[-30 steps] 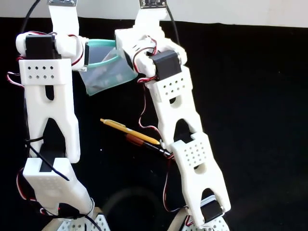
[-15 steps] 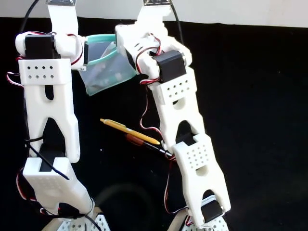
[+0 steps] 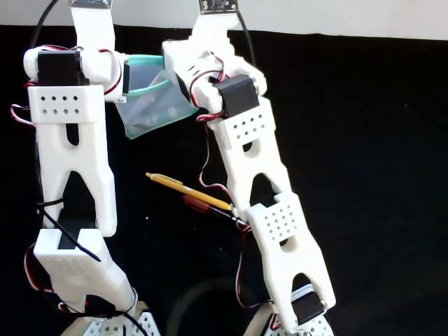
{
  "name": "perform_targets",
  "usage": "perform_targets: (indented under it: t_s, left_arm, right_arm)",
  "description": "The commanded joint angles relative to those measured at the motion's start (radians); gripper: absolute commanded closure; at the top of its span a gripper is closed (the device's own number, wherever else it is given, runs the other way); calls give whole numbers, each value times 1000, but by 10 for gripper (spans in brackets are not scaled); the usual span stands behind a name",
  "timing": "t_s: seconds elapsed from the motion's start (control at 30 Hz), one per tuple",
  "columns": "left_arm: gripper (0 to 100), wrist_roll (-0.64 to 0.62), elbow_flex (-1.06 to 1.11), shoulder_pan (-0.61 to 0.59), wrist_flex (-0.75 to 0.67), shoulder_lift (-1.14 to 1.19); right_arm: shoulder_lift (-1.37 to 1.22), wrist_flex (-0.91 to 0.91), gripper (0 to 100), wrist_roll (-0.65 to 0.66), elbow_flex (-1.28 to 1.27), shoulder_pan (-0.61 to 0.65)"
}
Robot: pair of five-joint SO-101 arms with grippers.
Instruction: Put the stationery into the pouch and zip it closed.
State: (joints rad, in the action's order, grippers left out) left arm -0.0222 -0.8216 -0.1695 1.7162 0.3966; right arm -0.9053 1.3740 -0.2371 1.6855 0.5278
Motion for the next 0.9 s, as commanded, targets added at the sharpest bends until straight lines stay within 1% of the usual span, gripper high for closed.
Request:
perform_targets:
  t_s: [0.0,0.23,0.33,0.6,0.73,0.87]
  left_arm:
    - [994,2,5,-16,-6,39]
    - [994,2,5,-16,-6,39]
    - [994,2,5,-16,-6,39]
    - [994,2,5,-16,-6,39]
    - [994,2,5,-16,-6,39]
    - [994,2,4,-16,-6,39]
  right_arm:
    - [4,-8,854,-3,74,2]
    - [177,-8,854,-3,74,22]
    - [199,5,854,-2,74,30]
    - [174,74,854,-8,62,28]
    - [45,19,854,-2,74,4]
    - [-18,16,854,-2,74,-5]
